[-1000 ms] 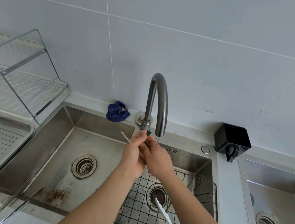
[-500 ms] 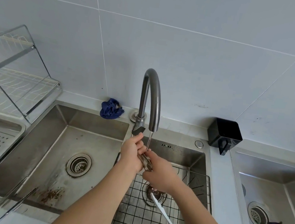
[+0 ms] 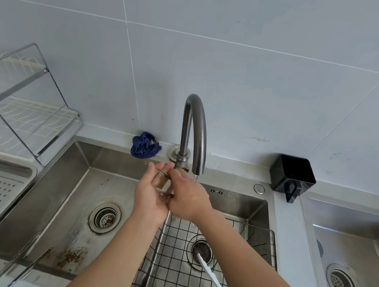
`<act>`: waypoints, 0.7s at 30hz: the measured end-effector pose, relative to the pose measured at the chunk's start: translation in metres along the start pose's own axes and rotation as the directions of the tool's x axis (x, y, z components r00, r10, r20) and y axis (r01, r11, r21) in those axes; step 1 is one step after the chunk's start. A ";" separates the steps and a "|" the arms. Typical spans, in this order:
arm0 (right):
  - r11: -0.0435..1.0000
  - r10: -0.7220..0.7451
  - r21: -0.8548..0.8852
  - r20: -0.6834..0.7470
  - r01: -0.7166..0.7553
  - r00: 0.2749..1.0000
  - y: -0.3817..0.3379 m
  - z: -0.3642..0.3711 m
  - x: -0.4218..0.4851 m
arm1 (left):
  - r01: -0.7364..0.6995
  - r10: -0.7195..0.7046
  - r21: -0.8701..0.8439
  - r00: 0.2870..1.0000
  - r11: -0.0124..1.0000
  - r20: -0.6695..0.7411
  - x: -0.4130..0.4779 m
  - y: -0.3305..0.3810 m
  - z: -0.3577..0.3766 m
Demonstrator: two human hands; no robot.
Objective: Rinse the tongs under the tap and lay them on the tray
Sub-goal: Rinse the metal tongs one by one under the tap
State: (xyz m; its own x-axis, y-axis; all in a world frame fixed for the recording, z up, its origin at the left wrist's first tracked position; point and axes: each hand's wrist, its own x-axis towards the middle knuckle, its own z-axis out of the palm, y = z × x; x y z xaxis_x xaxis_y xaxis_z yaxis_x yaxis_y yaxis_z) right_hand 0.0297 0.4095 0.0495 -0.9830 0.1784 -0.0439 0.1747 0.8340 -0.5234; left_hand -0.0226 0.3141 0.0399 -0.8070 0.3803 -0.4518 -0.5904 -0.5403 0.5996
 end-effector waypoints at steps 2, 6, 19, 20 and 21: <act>0.998 -0.064 -0.011 0.035 0.064 0.997 -0.003 0.000 0.005 | -0.013 0.012 -0.029 0.999 1.000 -0.037 -0.001 0.008 -0.005; 0.999 0.007 -0.033 0.127 -0.003 0.992 0.006 -0.003 -0.002 | 0.030 -0.029 0.017 0.998 0.999 -0.057 -0.001 0.011 -0.008; 0.819 0.385 0.469 -0.021 -0.331 0.923 0.053 0.020 -0.096 | 0.044 -0.096 0.299 0.982 0.953 0.162 -0.011 -0.047 0.034; 0.809 0.402 0.478 -0.026 -0.342 0.915 0.054 0.025 -0.100 | 0.035 -0.092 0.316 0.982 0.948 0.166 -0.014 -0.051 0.034; 0.804 0.410 0.484 -0.027 -0.347 0.912 0.053 0.028 -0.104 | 0.028 -0.083 0.323 0.984 0.946 0.156 -0.017 -0.053 0.031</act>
State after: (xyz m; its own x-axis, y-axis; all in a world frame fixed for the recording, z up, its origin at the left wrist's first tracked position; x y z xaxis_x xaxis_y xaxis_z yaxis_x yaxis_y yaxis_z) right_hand 0.1394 0.4208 0.0022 -0.8232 0.5186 -0.2312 0.4537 0.3557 -0.8171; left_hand 0.0218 0.3598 0.0361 -0.7479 0.5364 -0.3910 -0.5865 -0.2581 0.7677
